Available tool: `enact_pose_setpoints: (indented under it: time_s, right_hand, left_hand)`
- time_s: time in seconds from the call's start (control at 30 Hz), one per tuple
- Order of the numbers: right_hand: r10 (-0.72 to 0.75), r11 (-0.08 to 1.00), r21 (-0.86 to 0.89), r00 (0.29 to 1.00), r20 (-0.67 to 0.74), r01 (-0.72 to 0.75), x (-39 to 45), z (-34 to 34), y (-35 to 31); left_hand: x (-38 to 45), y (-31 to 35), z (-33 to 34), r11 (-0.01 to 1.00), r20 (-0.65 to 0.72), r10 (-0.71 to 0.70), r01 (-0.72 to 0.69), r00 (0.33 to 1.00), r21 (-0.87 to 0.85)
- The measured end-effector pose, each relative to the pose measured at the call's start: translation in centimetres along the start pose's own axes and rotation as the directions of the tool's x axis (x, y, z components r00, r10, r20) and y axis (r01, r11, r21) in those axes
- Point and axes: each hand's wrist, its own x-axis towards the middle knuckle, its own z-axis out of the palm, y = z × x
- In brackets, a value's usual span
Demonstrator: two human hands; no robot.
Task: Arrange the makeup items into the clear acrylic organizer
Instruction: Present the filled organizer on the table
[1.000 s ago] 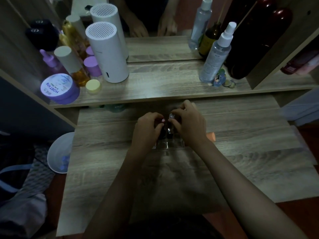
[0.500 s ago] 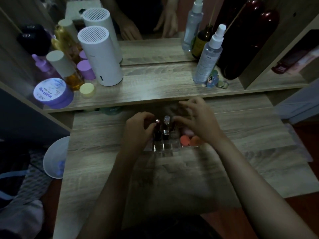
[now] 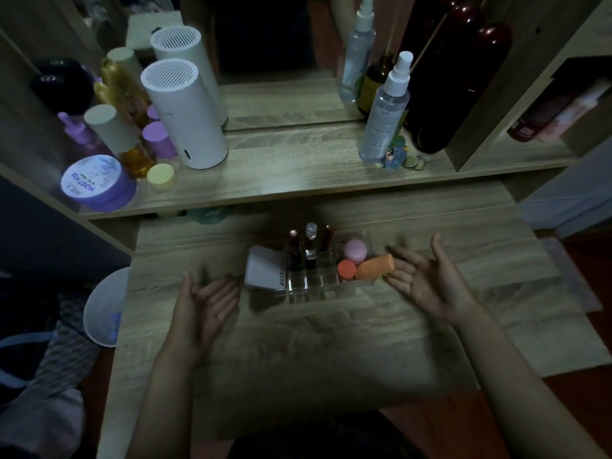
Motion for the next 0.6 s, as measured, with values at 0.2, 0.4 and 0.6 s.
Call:
enact_pose_setpoints:
  time_s: [0.2, 0.4, 0.6]
  right_hand:
    - [0.069, 0.995, 0.061, 0.995, 0.071, -0.073, 0.1, -0.6, 1.1]
    - [0.094, 0.994, 0.049, 0.99, 0.103, -0.099, 0.3, -0.9, 0.9]
    - [0.1, 0.994, 0.038, 0.985, 0.144, -0.106, 0.6, -1.3, 1.3]
  left_hand:
    - [0.4, -0.2, -1.3, 0.992, 0.157, -0.077, 0.092, 0.985, -0.089]
    - [0.3, -0.5, -1.2, 0.993, 0.17, -0.07, 0.085, 0.983, -0.081]
    - [0.4, -0.9, -0.7, 0.996, 0.167, -0.064, 0.074, 0.984, -0.057]
